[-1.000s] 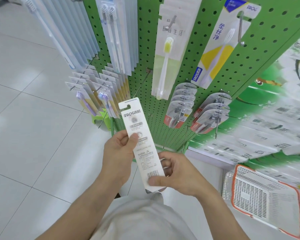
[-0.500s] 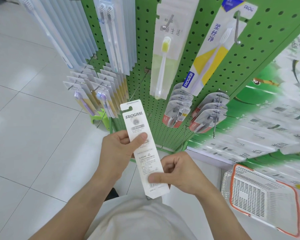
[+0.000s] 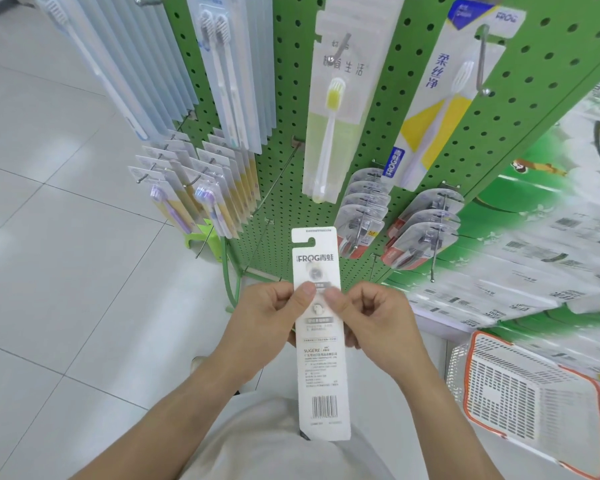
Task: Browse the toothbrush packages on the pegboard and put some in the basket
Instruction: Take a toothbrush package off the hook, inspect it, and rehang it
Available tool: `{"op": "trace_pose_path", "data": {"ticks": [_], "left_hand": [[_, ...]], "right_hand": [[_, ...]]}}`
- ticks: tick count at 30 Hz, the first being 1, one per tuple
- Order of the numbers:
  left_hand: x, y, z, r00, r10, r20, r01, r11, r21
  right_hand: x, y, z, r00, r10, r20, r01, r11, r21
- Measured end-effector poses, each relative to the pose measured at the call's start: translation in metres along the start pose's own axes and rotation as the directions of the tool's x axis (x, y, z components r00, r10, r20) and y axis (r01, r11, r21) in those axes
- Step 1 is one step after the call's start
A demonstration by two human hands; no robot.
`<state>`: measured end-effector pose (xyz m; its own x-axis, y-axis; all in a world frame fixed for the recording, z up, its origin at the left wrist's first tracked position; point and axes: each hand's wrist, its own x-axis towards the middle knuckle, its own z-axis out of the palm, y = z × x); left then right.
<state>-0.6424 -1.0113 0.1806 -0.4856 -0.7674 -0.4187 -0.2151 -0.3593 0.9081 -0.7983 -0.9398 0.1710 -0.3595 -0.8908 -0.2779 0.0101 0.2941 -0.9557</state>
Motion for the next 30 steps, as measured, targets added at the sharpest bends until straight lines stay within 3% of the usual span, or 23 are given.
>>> {"op": "trace_pose_path", "data": {"ticks": [6,16,23,30], "left_hand": [[0.001,0.007,0.012,1.0,-0.012,-0.007,0.012,0.999,0.033],[0.002,0.007,0.019,1.0,0.021,0.011,-0.021,0.999,0.044],[-0.002,0.011,0.023,0.998,0.066,0.0,-0.066,0.992,0.112],[-0.004,0.008,0.032,0.999,0.032,0.004,-0.032,0.981,0.19]], "right_hand": [[0.012,-0.01,0.001,0.989,-0.081,-0.124,0.091,0.993,0.079],[0.006,-0.006,0.001,0.995,-0.084,-0.046,0.092,0.972,0.216],[-0.002,-0.003,-0.003,0.99,-0.121,-0.067,0.132,0.967,0.216],[-0.011,0.007,-0.012,0.981,-0.156,-0.115,0.162,0.985,0.052]]}}
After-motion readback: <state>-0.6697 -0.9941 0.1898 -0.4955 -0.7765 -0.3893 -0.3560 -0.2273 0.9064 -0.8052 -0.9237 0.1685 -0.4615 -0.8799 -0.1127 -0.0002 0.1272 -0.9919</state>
